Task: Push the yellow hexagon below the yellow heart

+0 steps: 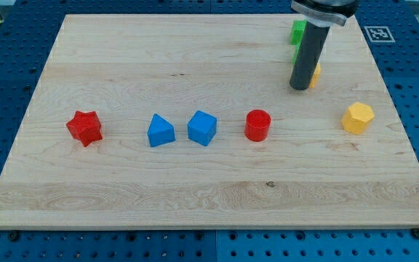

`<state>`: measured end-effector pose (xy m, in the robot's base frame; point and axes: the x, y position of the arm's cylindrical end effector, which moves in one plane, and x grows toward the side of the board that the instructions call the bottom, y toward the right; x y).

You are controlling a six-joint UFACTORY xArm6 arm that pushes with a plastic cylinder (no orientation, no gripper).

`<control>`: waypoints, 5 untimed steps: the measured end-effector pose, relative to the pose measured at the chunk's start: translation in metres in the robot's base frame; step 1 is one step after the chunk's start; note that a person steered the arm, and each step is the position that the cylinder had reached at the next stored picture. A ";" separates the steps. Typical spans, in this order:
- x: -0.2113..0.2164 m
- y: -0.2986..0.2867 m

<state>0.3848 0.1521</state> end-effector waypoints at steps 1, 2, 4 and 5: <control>-0.006 0.004; -0.013 -0.003; -0.048 -0.022; -0.057 -0.009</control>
<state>0.3280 0.1428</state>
